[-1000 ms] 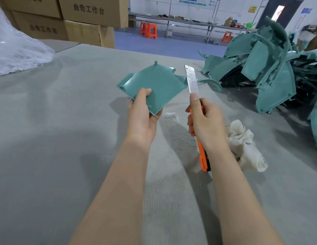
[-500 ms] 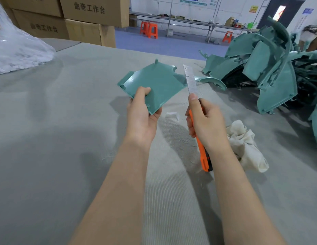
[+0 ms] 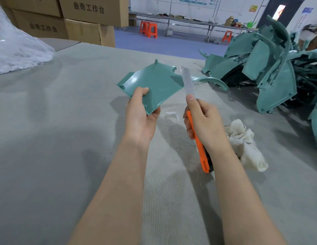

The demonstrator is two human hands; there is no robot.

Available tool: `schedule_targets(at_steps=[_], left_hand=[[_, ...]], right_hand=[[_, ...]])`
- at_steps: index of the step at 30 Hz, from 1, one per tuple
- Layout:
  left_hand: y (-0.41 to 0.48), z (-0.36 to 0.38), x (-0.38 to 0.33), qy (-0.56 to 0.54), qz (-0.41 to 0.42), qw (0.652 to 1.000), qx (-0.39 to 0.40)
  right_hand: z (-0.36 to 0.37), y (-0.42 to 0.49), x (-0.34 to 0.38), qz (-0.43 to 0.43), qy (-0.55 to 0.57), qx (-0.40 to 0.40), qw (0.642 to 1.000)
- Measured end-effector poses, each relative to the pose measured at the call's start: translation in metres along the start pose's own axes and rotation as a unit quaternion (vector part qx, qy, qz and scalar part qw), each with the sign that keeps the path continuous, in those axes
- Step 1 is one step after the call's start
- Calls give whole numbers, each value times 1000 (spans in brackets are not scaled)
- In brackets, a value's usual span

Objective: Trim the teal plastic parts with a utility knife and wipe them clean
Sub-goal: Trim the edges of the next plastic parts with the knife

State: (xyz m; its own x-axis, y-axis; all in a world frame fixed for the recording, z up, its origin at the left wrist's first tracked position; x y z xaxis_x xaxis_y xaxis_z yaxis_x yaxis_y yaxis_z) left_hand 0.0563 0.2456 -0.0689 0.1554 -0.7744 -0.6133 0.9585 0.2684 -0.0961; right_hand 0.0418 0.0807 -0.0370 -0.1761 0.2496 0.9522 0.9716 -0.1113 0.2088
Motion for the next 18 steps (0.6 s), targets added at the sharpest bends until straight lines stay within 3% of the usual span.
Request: schedule_targets(at_steps=[9,18], left_hand=[[3,6,4,37,-3,999,35],[0,1,4,0,-14,1000,-9]], right_hand=[[52,-16,13,-83,-143,98,981],[4,0,3,-30,-59,-30,997]])
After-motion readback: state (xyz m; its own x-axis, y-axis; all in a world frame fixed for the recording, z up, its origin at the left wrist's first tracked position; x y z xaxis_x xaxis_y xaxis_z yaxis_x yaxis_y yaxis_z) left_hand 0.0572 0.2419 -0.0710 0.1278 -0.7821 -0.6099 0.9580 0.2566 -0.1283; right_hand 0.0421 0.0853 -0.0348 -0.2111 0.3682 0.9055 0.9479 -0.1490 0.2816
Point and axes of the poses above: each hand's wrist, its own y-axis towards the middle knuckle, its own z-axis out of the palm, x = y × z, the point moved 10 cm from there along y, towards the middle knuckle, and after that the axes turned 4 degrees about z, right-handed, at the moved point
